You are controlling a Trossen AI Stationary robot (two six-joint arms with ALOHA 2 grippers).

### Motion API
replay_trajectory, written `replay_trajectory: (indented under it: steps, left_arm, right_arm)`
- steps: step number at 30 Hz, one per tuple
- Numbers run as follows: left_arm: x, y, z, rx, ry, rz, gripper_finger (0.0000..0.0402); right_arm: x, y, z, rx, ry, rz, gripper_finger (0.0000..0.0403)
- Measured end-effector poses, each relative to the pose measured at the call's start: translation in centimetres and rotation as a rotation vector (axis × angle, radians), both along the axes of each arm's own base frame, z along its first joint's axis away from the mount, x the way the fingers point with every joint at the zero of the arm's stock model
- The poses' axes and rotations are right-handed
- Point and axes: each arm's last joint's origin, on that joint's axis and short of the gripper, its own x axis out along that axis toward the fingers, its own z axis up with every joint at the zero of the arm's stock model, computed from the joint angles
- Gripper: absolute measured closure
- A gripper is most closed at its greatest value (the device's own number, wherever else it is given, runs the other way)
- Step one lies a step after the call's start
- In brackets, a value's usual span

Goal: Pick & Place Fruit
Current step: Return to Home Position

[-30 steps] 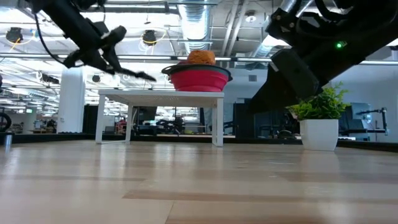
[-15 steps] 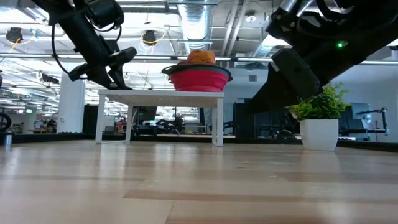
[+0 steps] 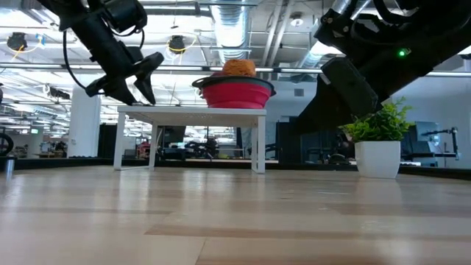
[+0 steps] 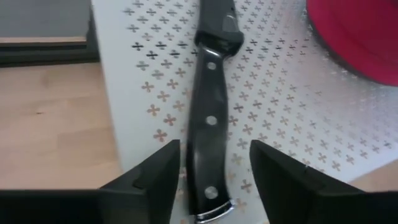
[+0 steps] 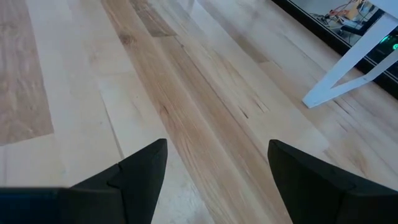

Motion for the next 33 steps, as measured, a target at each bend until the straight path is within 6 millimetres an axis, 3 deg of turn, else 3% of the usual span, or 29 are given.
replay_trajectory:
  steps: [9, 15, 20, 25, 29, 33]
  left_arm:
    - [0.6, -0.1, 0.3, -0.034, -0.076, -0.082, 0.0178]
    - [0.4, -0.1, 0.7, 0.021, -0.052, -0.128, 0.0178]
    - [-0.6, -0.8, 2.3, 0.1, -0.093, -0.175, 0.0184]
    - [-1.5, -3.1, 3.7, 0.192, -0.157, -0.317, 0.0192]
    - [-1.4, -5.7, 2.9, 0.255, -0.198, -0.488, 0.02]
    - [-0.8, -8.1, 1.4, 0.316, -0.303, -0.644, 0.0207]
  right_arm:
    - [0.0, 0.0, 0.0, 0.0, 0.0, 0.0, 0.013]
    - [0.0, 0.0, 0.0, 0.0, 0.0, 0.0, 0.013]
    - [-0.4, -0.2, -0.6, -0.003, 0.003, 0.0, 0.013]
    - [-2.1, -1.0, -2.8, 0.054, -0.101, 0.012, 0.013]
    - [-3.6, -1.3, -3.5, 0.124, -0.241, 0.091, 0.013]
    - [-4.7, -1.8, -2.8, 0.207, -0.373, 0.323, 0.013]
